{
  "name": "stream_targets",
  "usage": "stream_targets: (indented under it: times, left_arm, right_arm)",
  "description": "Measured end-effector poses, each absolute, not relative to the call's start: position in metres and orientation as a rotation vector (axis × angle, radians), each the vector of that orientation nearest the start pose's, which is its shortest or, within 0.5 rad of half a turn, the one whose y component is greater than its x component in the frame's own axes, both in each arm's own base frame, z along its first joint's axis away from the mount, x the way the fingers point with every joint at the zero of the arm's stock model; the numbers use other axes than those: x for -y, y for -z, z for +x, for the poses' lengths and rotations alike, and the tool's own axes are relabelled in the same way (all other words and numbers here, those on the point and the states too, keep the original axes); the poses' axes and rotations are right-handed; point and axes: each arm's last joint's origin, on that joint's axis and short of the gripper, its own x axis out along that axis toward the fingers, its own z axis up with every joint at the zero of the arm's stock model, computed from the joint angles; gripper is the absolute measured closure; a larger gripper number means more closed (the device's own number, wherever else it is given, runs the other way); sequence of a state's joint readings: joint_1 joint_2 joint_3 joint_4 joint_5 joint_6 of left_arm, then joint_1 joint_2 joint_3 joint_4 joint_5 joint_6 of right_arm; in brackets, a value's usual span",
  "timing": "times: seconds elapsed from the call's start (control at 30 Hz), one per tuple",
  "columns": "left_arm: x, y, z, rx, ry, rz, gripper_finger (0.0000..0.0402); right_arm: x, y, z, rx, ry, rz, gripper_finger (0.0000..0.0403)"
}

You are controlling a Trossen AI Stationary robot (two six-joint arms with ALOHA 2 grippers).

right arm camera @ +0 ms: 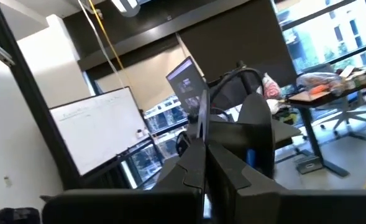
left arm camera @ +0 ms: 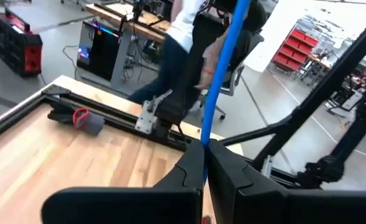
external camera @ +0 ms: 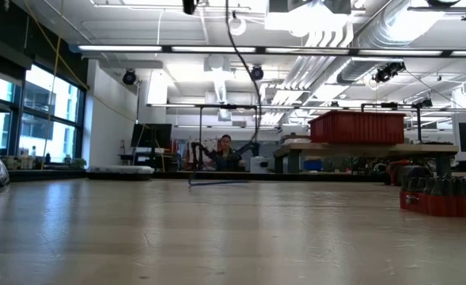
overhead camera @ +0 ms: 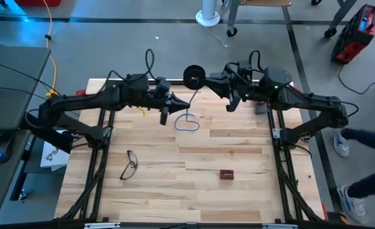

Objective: Coil cords
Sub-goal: Coil the blue wire onto the spool

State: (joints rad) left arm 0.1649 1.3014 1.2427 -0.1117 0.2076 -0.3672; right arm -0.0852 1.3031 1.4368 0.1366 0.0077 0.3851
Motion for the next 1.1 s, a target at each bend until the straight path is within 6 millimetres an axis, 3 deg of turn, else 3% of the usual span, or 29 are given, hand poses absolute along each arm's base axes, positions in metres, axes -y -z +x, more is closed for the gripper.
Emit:
stream_targets:
  times: [0.5,0.77,1.1]
  left_arm:
    - [-0.023,-0.398,0.258,-0.279,0.092,-0.554,0.0401]
    - [-0.027,-0.433,0.244,-0.271,0.100,-0.496,0.0401]
    - [-0.033,-0.447,0.253,-0.355,0.139,-0.449,0.0401]
  right_arm:
    - [0.027,-0.463,0.273,0.107,0.022,0.502,0.0403]
    - [0.025,-0.449,0.274,-0.059,-0.022,0.574,0.0403]
    - [0.020,-0.447,0.274,-0.131,-0.198,0.636,0.0403]
